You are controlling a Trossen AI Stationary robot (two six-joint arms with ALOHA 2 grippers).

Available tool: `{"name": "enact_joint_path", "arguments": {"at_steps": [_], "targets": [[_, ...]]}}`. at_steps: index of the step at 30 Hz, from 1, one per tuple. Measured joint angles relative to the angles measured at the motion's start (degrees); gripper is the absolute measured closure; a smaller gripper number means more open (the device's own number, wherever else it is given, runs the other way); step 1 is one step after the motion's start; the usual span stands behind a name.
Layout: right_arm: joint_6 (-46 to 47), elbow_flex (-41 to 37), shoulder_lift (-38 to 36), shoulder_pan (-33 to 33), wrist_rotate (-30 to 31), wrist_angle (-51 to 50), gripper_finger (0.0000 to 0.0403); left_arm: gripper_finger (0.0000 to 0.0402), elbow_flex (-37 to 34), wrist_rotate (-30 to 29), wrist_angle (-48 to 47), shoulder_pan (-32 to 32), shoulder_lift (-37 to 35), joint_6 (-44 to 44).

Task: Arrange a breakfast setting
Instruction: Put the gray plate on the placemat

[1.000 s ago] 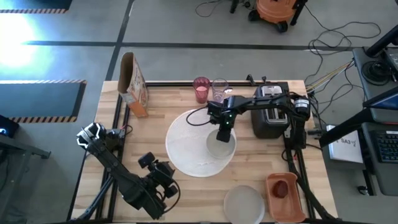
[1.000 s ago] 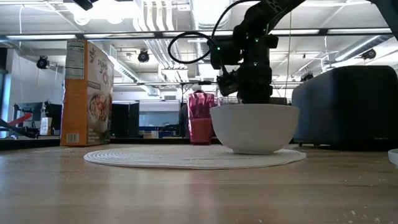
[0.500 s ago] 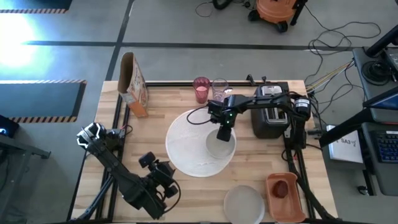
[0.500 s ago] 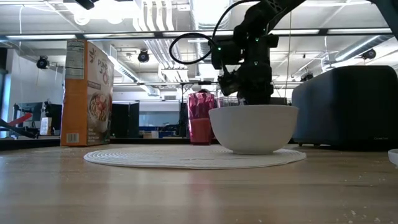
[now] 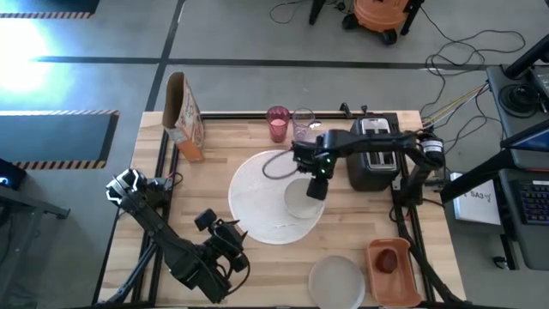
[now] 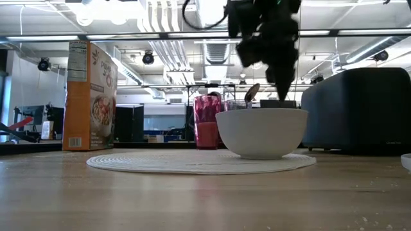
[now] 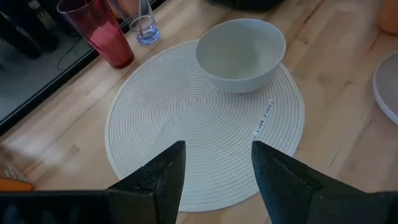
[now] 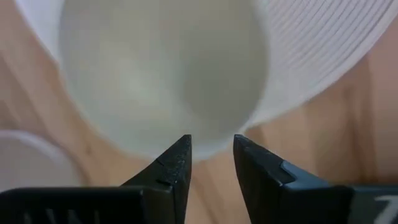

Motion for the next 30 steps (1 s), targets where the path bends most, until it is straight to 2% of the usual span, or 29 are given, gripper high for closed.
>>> {"name": "enact_joint_path", "arguments": {"at_steps": [7, 14, 19, 23, 30], "targets": [[9.45, -2.58, -5.58, 13.48, 0.1, 0.8, 0.0311, 0.0233, 0.0, 0.02, 0.31, 0.0, 0.0, 0.0], [22.05, -9.49, -7.18, 27.47, 3.32, 2.81, 0.0308, 0.0233, 0.0, 0.02, 0.29, 0.0, 0.0, 0.17], [30.25, -13.53, -6.51, 34.73, 5.23, 10.87, 0.0307, 0.0233, 0.0, 0.05, 0.29, 0.0, 0.0, 0.2], [31.42, -14.49, -5.25, 38.36, 5.99, 16.21, 0.0297, 0.0233, 0.0, 0.05, 0.29, -0.02, 0.0, 0.66], [32.87, -15.98, -2.59, 39.94, 6.64, 18.1, 0.0253, 0.0233, 0.0, 1.77, 0.62, 0.0, 0.0, 0.69]]}}
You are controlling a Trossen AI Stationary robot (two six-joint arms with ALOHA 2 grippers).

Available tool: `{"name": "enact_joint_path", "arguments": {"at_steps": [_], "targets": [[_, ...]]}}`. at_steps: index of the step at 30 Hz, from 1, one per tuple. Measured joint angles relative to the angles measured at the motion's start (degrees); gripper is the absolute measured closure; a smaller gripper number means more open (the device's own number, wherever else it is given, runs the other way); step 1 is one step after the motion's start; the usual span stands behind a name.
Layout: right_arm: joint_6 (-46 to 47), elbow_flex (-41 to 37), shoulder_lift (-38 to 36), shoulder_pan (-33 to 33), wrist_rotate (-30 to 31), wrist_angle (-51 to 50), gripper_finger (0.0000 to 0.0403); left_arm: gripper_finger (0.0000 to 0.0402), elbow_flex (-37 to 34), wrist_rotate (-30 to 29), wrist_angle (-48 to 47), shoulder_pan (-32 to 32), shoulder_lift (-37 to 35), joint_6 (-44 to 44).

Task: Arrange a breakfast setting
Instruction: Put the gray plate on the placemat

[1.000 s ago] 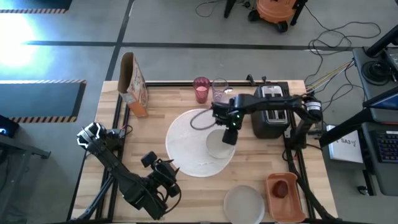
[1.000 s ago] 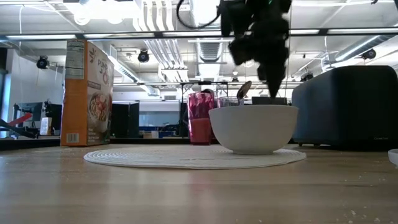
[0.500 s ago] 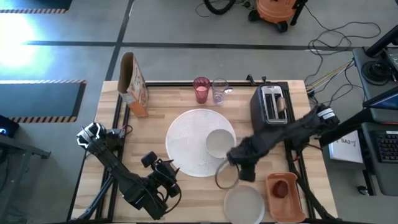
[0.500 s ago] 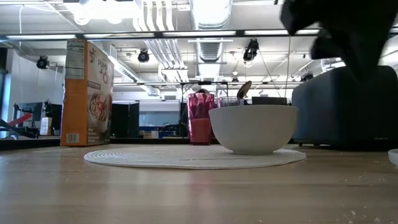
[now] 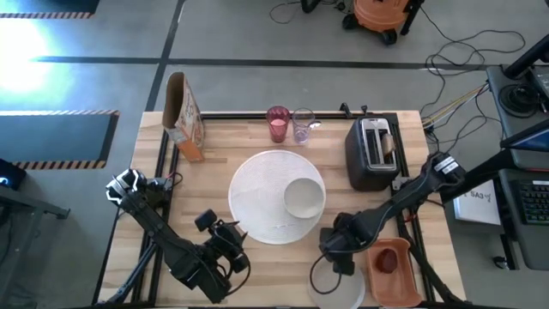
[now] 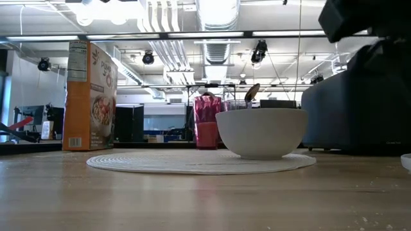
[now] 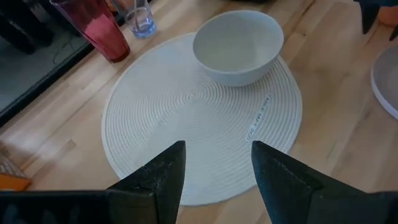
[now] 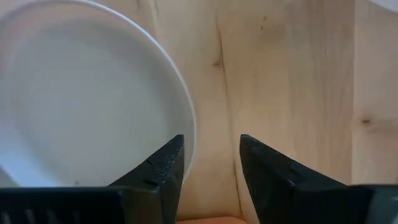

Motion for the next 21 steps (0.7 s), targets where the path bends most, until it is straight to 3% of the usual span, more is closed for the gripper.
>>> {"name": "enact_joint_path", "arguments": {"at_steps": [5, 21], "targets": [[-0.51, -1.1, 2.43, 0.11, -0.72, 2.04, 0.0243, 0.0233, 0.0, 1.45, 0.75, -0.17, 0.0, -0.01], [-0.01, -4.71, 3.8, 0.89, -2.7, 10.65, 0.027, 0.0233, -0.02, 2.5, 1.09, -0.39, 0.13, 0.19]]}}
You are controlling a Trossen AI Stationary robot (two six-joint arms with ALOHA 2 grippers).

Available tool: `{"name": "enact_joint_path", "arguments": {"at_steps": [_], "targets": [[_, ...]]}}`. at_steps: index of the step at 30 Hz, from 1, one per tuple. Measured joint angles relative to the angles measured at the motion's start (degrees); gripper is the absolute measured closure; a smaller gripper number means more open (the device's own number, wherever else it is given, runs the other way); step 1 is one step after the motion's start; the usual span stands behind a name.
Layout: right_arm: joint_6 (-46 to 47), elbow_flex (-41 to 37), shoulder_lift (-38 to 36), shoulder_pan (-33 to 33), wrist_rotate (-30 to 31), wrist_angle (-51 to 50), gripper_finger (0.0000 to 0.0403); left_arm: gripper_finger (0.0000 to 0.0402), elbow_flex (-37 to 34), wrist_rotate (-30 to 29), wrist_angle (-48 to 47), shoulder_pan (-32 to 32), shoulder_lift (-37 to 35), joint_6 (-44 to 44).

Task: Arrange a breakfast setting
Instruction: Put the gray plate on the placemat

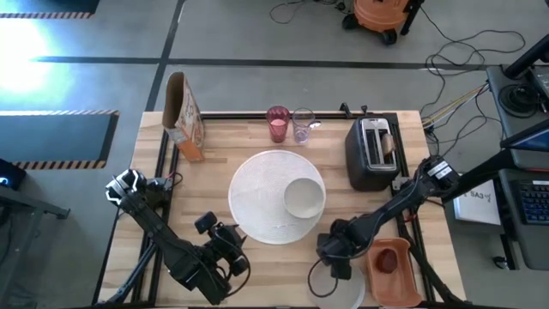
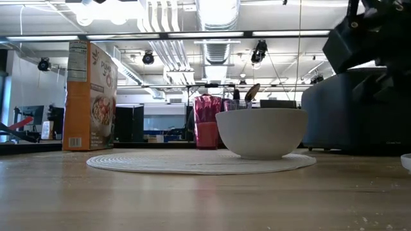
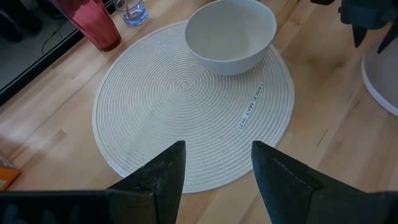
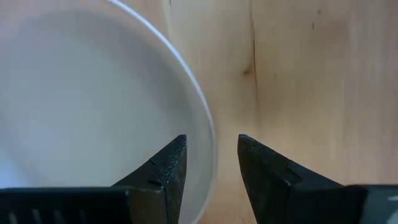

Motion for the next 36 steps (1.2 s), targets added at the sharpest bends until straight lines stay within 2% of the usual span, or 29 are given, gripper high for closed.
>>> {"name": "enact_joint_path", "arguments": {"at_steps": [20, 23, 29, 36], "targets": [[3.01, -3.25, 0.0, 0.11, -0.77, 4.46, 0.0278, 0.0233, -0.02, 0.3, 0.0, 0.0, 1.65, 1.05], [4.01, -4.72, -0.03, 0.11, -1.26, 6.67, 0.0303, 0.0233, -0.02, 0.29, 0.0, 0.0, 1.66, 1.06], [4.63, -5.41, -0.11, 0.09, -2.51, 7.86, 0.0385, 0.0233, -0.02, 0.31, -0.01, 0.0, 1.66, 1.67], [3.14, -5.32, -0.77, 0.02, -4.44, 7.46, 0.0394, 0.0233, -0.02, 0.3, 0.02, 0.0, 1.66, 1.88]]}}
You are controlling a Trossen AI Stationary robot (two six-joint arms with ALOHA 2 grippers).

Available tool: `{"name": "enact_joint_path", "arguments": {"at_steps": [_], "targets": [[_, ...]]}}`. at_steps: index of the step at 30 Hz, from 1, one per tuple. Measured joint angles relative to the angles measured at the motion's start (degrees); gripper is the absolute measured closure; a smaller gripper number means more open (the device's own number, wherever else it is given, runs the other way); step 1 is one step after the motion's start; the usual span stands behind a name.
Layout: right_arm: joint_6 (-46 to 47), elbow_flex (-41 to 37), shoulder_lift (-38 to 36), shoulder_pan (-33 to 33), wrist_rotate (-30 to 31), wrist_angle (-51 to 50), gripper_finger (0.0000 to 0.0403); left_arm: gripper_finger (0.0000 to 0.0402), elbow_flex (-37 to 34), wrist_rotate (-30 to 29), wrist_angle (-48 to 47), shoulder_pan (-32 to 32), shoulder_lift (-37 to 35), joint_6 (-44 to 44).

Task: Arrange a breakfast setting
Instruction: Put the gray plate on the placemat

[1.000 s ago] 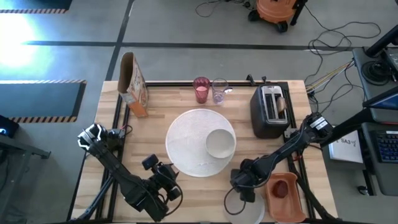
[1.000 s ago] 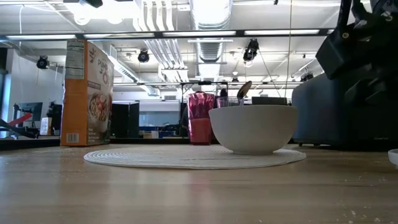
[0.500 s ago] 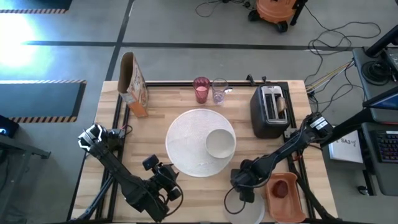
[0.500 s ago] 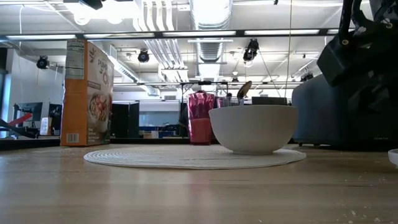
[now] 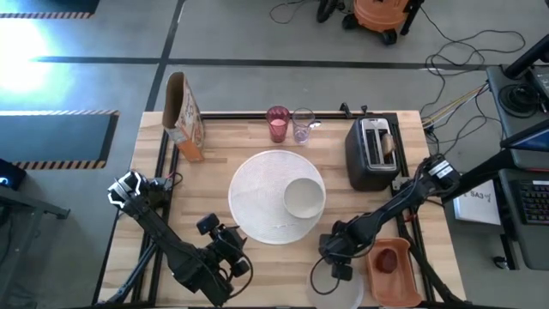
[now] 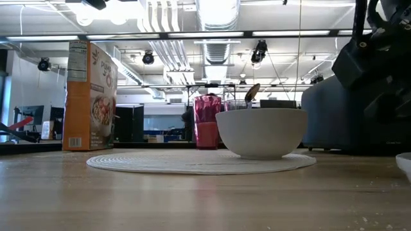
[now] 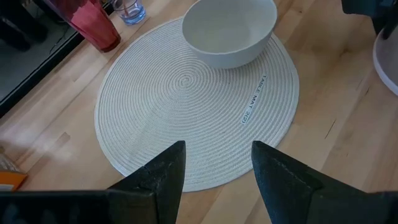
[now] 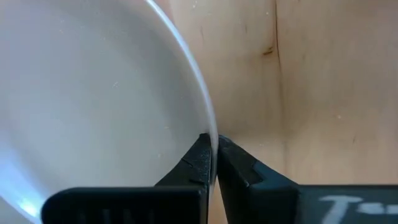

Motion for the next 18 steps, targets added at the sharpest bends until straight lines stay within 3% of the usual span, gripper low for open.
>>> {"name": "enact_joint_path", "arguments": {"at_steps": [6, 18], "targets": [[-2.64, 2.5, -2.49, -1.48, 0.07, -0.85, 0.0394, 0.0233, 0.0, -0.01, 2.6, 0.02, 0.0, 1.42], [-10.11, 11.51, -4.96, -6.88, 5.57, -6.86, 0.0394, 0.0233, 0.0, -0.43, 14.08, 1.18, 0.0, 14.18]]}}
